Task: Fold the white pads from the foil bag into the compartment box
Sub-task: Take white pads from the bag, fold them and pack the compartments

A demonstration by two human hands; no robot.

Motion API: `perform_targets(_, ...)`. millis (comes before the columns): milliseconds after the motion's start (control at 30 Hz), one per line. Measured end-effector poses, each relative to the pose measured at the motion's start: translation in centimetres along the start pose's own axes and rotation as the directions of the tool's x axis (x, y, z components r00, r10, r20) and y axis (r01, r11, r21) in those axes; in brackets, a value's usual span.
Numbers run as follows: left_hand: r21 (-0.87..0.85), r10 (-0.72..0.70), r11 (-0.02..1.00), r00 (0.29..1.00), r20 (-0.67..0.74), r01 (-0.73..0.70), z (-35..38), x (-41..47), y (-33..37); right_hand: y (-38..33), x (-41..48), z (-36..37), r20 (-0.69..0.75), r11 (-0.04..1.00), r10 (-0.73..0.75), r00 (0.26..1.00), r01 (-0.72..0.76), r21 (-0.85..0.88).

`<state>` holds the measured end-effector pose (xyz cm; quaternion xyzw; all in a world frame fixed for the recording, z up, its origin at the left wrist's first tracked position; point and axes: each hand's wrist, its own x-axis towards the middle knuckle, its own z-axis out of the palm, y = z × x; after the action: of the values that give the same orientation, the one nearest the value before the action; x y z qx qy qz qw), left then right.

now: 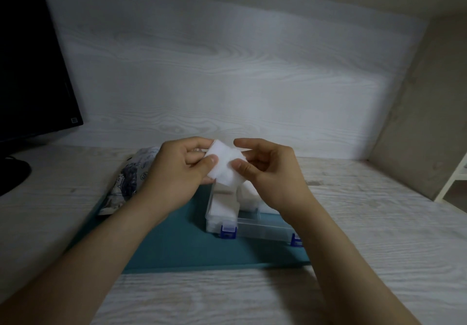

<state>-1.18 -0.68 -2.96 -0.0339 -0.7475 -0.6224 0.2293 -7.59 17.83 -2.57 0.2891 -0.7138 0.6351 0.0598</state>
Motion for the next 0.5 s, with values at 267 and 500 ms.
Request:
perform_targets(267, -0.133, -0.053, 0.99, 0.993, -0.102, 0.039, -0.08, 0.27, -0.17, 0.08, 0.19, -0.28, -0.091, 1.0, 0.0, 0.996, 0.002, 0.015)
perform_targets(500, -0.125, -0.071, 0.989, 0.994, 0.083, 0.081, 0.43, 0.09, -0.42, 0.45, 0.34, 0.07, -0.045, 0.997, -0.082, 0.996, 0.082, 0.003)
